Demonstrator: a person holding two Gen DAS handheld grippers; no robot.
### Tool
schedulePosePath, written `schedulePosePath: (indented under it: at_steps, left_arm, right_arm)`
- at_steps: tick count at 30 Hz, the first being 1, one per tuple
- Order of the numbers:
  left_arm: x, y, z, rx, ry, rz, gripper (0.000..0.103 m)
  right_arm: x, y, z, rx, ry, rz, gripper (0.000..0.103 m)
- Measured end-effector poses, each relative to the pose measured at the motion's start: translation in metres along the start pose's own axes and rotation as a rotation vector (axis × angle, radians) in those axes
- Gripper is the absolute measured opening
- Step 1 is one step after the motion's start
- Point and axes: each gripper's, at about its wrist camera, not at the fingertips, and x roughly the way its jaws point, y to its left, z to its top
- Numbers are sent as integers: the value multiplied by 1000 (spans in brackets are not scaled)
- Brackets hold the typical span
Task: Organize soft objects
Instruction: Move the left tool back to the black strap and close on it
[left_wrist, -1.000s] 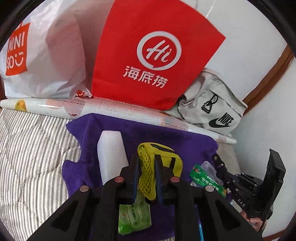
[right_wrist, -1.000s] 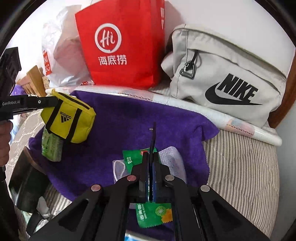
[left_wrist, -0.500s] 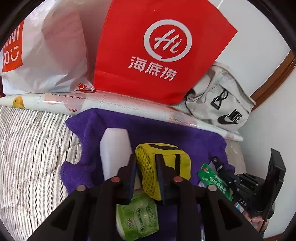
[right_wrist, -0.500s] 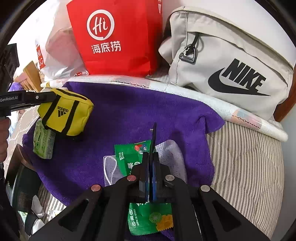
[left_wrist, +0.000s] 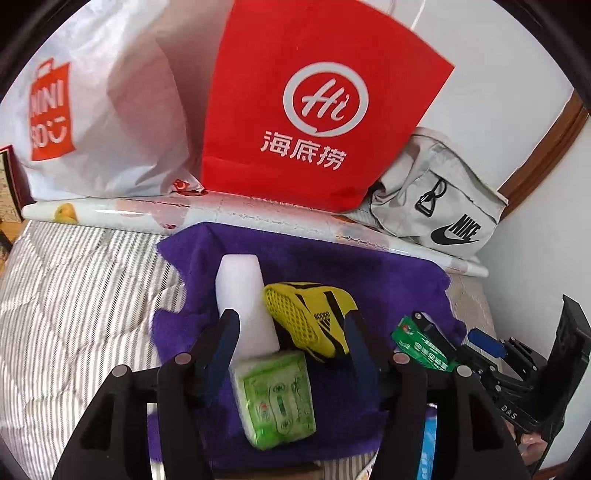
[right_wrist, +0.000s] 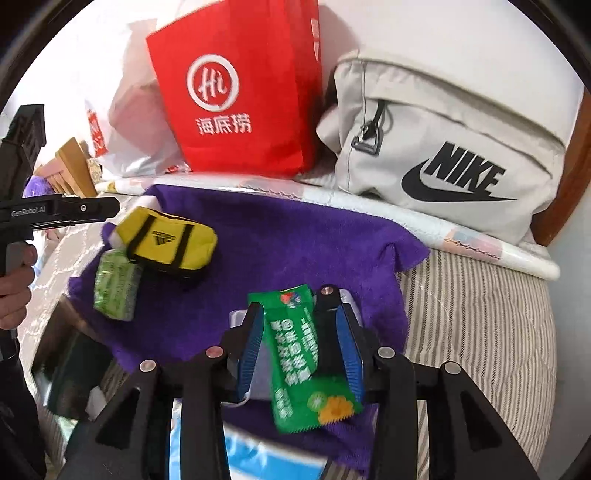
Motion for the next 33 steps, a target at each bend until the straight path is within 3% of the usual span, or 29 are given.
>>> schedulePosePath:
  at_steps: [10,16,19,24,27,33]
  left_arm:
    - [-70,-5,-54,26,-126,-76,57]
    - [-86,-14,-103,90,-42,-79,55]
    - [-92,-14,-135,100,-5,-72,55]
    - [-96,-23,-186,196,1,-10,55]
    - [-98,-32,-214,278,-8,-12,55]
    - [-98,-45,-242,343,6,-5,47]
  right_arm:
    - [-58,31,-43,14,-61,49,44]
    - [-84,51,-81,40,-51,97,44]
    - [-98,65,-103,30,-52,72,44]
    - [-119,83,-134,-3,-93,31,44]
    - [-128,82,-151,31,-98,40,44]
    - [-141,77,-180,59,-99,37,44]
